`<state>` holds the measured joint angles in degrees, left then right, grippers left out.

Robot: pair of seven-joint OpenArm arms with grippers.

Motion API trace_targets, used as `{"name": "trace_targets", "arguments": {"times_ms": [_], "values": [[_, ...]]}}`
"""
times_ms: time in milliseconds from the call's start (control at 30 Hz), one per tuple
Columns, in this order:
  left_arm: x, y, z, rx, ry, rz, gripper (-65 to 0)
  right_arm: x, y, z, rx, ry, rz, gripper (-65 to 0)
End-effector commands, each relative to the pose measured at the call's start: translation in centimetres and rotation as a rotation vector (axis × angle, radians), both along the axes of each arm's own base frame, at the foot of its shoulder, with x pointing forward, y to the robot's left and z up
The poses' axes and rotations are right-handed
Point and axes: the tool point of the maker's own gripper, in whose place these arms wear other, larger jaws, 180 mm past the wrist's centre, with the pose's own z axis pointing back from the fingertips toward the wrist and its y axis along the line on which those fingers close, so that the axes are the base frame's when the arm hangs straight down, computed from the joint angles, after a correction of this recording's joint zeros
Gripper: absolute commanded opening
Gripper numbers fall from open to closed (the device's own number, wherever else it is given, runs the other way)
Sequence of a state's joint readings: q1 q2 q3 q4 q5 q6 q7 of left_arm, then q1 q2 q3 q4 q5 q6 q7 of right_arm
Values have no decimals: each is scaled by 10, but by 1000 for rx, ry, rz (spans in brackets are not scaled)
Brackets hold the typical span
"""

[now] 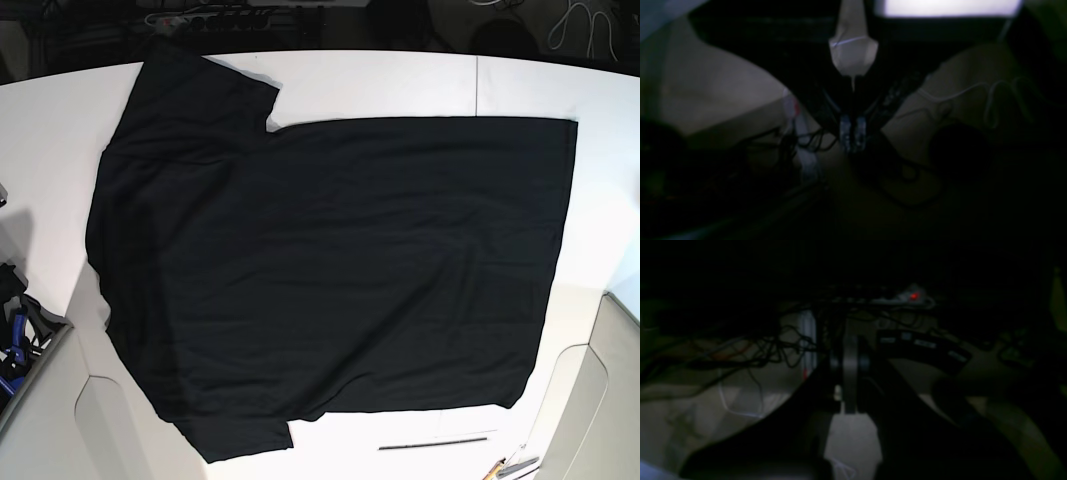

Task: Fold the T-shirt properly

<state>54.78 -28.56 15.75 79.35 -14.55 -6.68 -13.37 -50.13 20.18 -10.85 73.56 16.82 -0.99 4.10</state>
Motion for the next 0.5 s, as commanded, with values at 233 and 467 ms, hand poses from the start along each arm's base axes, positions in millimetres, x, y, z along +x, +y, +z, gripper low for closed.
{"name": "trace_targets", "arguments": {"times_ms": [233, 467], "values": [[31, -34, 91, -121, -136, -112, -650, 36, 16, 98, 84, -200, -10, -650], [77, -44, 132, -146, -192, -178, -650, 104, -1, 154, 57, -407, -22, -650]]}}
